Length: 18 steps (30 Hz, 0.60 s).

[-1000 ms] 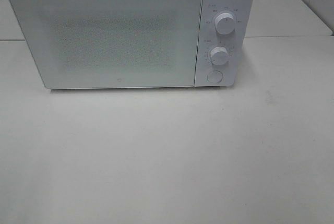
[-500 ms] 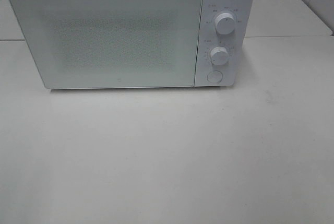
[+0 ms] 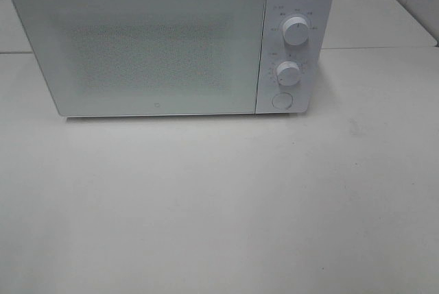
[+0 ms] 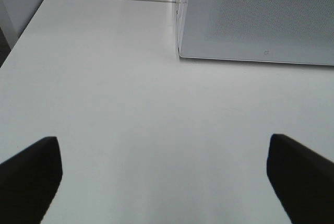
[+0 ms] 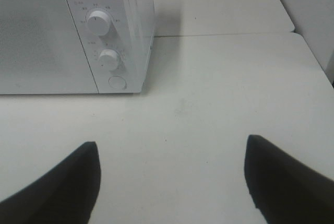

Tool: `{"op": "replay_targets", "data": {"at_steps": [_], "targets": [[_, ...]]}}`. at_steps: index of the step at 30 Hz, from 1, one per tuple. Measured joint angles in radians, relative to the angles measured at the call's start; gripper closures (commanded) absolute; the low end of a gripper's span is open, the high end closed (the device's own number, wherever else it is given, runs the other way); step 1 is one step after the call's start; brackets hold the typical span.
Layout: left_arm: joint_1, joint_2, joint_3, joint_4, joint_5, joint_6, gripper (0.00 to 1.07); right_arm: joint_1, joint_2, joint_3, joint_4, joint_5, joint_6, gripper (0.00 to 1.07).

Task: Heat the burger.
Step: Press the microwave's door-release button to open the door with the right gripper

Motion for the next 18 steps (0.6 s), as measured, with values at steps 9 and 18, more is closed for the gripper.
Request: {"op": "replay_targets", "data": {"at_steps": [9, 18], "targets": [[0.0, 0.0, 0.0, 0.0, 0.0, 0.0, 0.07, 0.0, 0.163, 0.0, 0.0, -0.198, 0.0, 0.32], [0.0, 0.0, 0.0, 0.0, 0.0, 0.0, 0.07, 0.0, 0.422, 0.0, 0.0, -0.411, 0.001, 0.32]]}}
